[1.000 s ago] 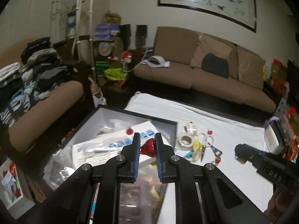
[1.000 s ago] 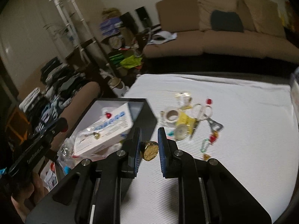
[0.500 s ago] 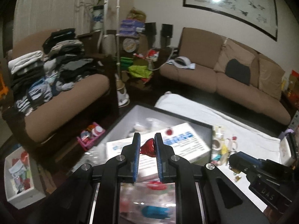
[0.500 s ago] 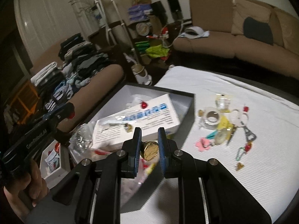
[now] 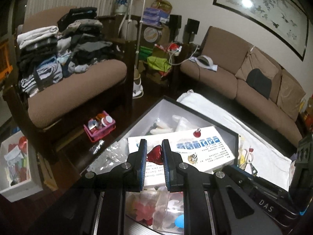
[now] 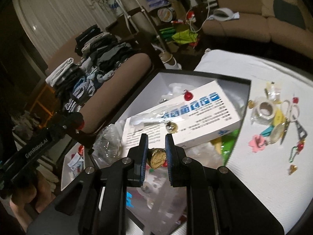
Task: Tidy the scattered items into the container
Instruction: 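Carry the red heart in the left tool while the right tool carries the gold chocolate into the box, then grasp the clear round tape with the left tool while the right tool grasps another gold chocolate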
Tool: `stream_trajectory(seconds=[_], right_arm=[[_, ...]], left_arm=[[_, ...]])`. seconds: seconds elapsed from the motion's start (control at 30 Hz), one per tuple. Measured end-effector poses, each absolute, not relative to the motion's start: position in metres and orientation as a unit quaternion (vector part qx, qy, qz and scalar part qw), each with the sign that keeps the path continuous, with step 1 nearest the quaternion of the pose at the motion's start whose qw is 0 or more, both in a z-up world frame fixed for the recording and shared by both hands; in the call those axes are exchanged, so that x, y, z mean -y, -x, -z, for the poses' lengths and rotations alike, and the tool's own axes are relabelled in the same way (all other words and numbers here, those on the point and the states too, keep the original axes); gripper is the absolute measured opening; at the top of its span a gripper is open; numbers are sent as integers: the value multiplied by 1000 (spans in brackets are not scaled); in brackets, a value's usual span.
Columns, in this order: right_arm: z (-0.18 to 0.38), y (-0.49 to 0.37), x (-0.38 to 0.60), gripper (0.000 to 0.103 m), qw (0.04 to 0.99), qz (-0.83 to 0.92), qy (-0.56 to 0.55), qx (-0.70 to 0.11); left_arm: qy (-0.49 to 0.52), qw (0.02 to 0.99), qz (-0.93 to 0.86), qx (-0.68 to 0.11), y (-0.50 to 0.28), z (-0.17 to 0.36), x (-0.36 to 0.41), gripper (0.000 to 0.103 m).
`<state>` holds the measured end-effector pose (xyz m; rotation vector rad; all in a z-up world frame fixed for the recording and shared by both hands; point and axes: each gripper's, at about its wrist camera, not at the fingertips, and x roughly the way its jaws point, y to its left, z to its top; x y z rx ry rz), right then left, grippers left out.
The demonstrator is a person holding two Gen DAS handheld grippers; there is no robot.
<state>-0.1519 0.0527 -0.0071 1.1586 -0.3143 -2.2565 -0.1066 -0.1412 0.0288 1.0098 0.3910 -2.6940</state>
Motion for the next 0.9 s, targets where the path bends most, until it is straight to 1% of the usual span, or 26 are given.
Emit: stream_trajectory(seconds=[0.13,0.23,0.27,0.3,0.33,0.37,0.4,0.43,0.47,0.5,0.53,0.63,0.67,0.7,0.8,0.9], right_arm=[[8,156,-49,17,296,840,-435,129],[7,156,-50,20,291,843,-435,128],[7,156,-53,22,287,844,-434,127],[7,156,-56,31,283,846,-435,124],[7,156,-60,36,277,848,-434,122],[6,156,-66,46,271,851,-433,121],[6,156,-74,50,264,854,-431,123],[6,156,-83,50,256,856,-430,128],[7,157,-93,51,248,857,-430,135],[9,157,-106,55,239,858,-431,145],[11,158,-120,56,228,859,-431,155],[17,160,-169,61,183,866,-428,183],[21,160,-185,66,165,868,-428,191],[25,160,-203,69,144,870,-429,196],[41,159,-251,70,85,870,-439,207],[64,160,-289,70,37,858,-473,199]], left_arm=[[-349,114,920,-135,110,-26,136,15],[-353,119,917,-142,113,-24,134,16],[-355,123,915,-148,114,-23,133,27],[-359,126,912,-154,115,-22,134,38],[-358,129,910,-161,115,-21,135,61],[-355,131,910,-169,114,-21,135,71],[-351,131,911,-175,113,-21,134,73],[-349,128,910,-182,113,-22,133,74],[-347,123,910,-190,114,-23,132,81],[-345,116,910,-197,114,-24,130,85],[-342,109,911,-204,114,-25,127,88],[-343,80,909,-221,117,-26,113,91],[-346,66,909,-222,120,-26,105,91],[-348,53,909,-221,122,-26,98,91],[-353,15,915,-193,127,-29,67,94],[-353,-17,926,-132,132,-33,28,94]])
